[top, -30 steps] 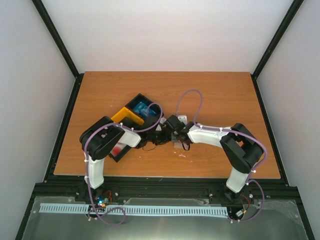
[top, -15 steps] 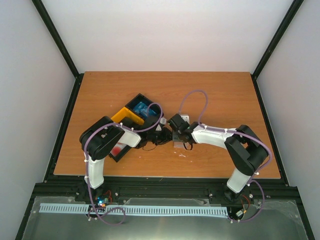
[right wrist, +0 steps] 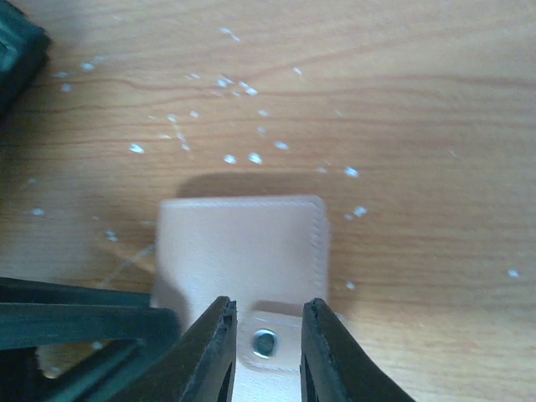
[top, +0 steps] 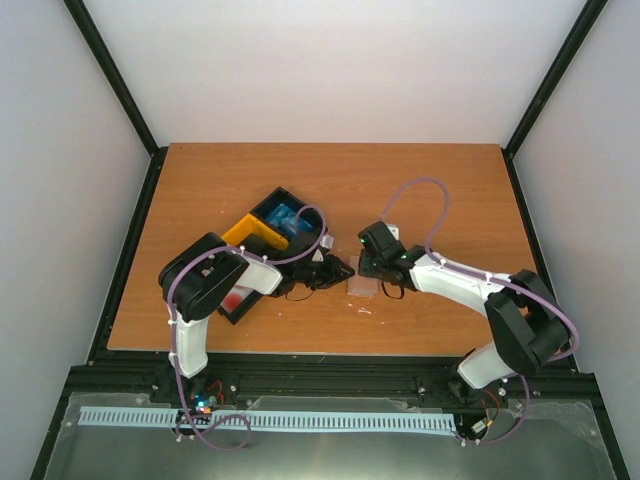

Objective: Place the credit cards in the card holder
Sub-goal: Close the card holder at the center of the board.

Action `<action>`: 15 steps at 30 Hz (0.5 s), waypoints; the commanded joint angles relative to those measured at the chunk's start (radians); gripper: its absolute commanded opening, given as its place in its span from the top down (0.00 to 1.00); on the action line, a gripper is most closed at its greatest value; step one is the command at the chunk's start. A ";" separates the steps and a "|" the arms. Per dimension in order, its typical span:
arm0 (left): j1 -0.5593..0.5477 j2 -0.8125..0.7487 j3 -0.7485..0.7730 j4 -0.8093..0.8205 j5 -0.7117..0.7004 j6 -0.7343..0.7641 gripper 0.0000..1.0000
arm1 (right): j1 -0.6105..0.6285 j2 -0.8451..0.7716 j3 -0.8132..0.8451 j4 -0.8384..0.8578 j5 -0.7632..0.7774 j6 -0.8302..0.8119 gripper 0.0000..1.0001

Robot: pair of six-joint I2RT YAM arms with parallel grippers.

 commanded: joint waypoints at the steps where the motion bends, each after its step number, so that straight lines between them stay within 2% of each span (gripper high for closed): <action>1: -0.011 0.043 -0.064 -0.225 -0.044 0.042 0.73 | -0.053 -0.060 -0.090 0.067 -0.082 0.055 0.78; 7: -0.012 0.008 -0.051 -0.239 -0.030 0.100 0.65 | -0.113 -0.106 -0.152 0.094 -0.188 0.054 0.78; 15: -0.011 -0.012 -0.007 -0.327 -0.018 0.215 0.64 | -0.197 -0.090 -0.216 0.175 -0.339 -0.006 0.80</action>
